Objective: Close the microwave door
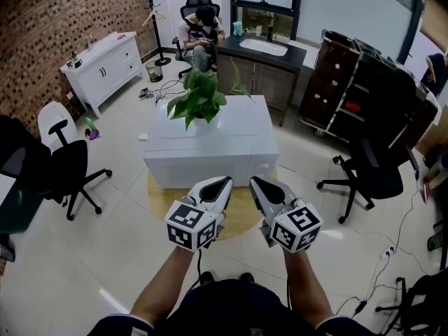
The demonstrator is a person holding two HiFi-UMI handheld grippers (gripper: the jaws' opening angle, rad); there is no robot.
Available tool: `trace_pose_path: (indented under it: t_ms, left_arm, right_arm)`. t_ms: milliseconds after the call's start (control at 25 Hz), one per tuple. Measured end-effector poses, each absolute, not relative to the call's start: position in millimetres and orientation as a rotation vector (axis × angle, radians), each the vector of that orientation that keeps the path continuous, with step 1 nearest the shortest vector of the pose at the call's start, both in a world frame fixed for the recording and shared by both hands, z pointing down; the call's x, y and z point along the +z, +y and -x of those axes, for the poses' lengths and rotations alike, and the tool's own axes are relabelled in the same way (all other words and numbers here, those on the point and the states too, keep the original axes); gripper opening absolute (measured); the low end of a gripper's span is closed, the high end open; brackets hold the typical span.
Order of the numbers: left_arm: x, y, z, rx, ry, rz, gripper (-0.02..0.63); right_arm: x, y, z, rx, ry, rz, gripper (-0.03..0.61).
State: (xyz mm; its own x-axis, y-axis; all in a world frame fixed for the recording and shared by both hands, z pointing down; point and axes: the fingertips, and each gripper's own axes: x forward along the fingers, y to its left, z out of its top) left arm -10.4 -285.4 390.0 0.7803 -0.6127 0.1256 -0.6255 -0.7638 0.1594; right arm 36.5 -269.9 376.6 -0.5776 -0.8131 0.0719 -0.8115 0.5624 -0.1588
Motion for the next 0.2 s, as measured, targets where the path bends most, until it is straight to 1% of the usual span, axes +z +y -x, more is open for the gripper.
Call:
trace_pose_path:
  t_ms: [200]
  left_arm:
    - [389.4,-284.9,12.0,0.098,-0.978,-2.781,0.011]
  right_arm:
    - [376.2,-269.7,-34.4,-0.271,2.773,1.436,0.0]
